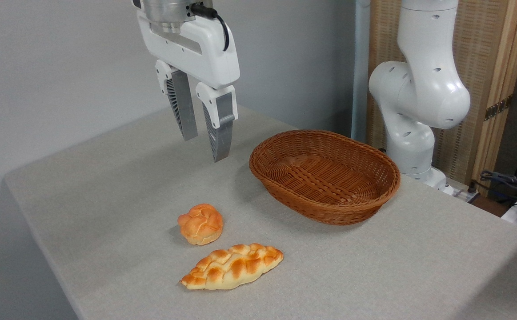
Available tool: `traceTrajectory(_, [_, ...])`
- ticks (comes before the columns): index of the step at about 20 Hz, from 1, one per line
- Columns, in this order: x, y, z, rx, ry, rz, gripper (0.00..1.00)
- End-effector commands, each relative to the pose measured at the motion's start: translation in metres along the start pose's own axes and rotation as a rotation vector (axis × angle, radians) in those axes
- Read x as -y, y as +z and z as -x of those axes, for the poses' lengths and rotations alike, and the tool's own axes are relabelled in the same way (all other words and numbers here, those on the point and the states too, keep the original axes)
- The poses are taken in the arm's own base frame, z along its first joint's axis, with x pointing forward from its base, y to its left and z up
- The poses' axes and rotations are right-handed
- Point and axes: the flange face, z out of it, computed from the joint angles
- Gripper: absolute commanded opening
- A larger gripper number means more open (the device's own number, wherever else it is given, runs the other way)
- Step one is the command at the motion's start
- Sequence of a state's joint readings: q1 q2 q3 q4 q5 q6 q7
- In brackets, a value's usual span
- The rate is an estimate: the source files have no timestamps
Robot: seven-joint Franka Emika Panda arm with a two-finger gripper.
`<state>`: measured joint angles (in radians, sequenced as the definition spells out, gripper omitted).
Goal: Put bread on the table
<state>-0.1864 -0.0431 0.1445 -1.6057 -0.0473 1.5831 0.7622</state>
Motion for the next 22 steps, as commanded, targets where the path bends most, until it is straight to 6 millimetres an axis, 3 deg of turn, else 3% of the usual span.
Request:
traceTrajectory(1, [0.009,-0.002,-0.001,0.029,-0.009,0.000,1.00])
traceTrajectory(7, [0.025,-0.001,0.015,0.053,0.000,-0.001,1.00])
traceTrajectory(11, [0.016,-0.001,0.006,0.055,-0.008,0.000,1.00])
traceTrajectory(22, [0.016,-0.002,0.005,0.034,-0.029,-0.006,1.00])
